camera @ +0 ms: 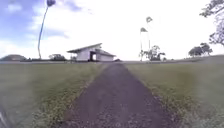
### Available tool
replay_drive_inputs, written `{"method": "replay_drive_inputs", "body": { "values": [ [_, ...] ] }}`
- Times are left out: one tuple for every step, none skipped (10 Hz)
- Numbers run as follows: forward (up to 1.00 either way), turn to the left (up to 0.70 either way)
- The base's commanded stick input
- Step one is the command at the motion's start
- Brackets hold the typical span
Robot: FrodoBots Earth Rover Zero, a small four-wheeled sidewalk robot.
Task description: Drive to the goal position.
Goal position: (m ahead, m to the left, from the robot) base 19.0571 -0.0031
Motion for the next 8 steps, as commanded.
{"method": "replay_drive_inputs", "body": {
  "values": [
    [0.70,0.00],
    [0.70,0.00],
    [0.70,0.00],
    [0.70,0.00],
    [0.70,0.00],
    [0.70,0.00],
    [0.70,0.00],
    [0.70,0.00]
  ]
}}
